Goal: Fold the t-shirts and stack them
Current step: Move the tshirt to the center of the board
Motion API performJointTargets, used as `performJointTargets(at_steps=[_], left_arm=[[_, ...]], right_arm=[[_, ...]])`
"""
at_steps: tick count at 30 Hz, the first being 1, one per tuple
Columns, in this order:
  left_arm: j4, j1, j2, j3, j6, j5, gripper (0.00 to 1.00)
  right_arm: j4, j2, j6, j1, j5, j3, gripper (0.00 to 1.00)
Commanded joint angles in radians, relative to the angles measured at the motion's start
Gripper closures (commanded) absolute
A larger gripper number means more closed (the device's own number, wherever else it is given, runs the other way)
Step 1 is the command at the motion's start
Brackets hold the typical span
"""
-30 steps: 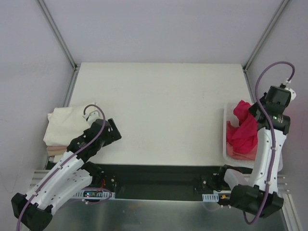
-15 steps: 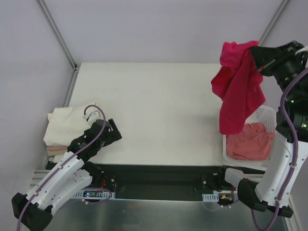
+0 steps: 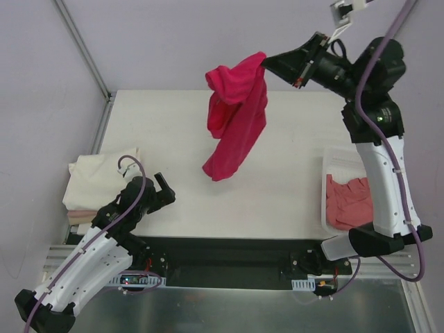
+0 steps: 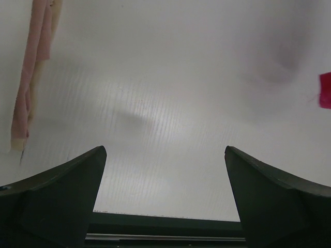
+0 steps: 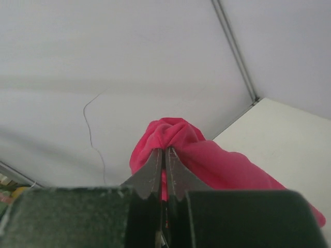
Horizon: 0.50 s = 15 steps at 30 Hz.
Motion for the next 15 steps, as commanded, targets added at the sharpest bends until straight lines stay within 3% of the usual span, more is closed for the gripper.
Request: performJointTargets(at_steps=[1,4,5,6,11,13,14,15], left_arm=[[0.004,-0.006,-0.025,-0.015,-0.014,0.039,0.01],[0.004,-0.006,-0.031,-0.013,-0.019,0.056,0.01],[0.004,-0.006,-0.031,-0.015,-0.020,0.059,0.01],[0.004,-0.006,-0.028,-0.015,-0.031,0.057,0.01],[0.004,-0.006,-0.002,-0.007,-0.030,0.057,0.01],[0.004,-0.006,0.023,-0.001,-0.030,0.047,0.01],[0.004,-0.006,0.039,0.002,-0.031,0.042,0.01],[0.007,-0.006,0.053,0.013,-0.043,0.037,0.01]], right_arm=[[0.052,-0.023,-0.018,0.025,-0.028,-0.170,0.99],[-0.109,-0.069,-0.160,-0.004,0.137,-0.280,0.98],[-0.145,-0.102,-0.186,-0.014,0.195,-0.396,0.96],[-0.177,-0.116,-0.196,-0.045,0.297,-0.455,0.92],[-0.292,-0.144,-0.194,-0.178,0.487,-0.869,0.79],[-0.321,-0.118,-0.226,-0.215,0.518,-0.902,0.49],[-0.321,-0.110,-0.243,-0.214,0.519,-0.913,0.21],[-0.318,-0.113,-0.259,-0.200,0.527,-0.917,0.12]])
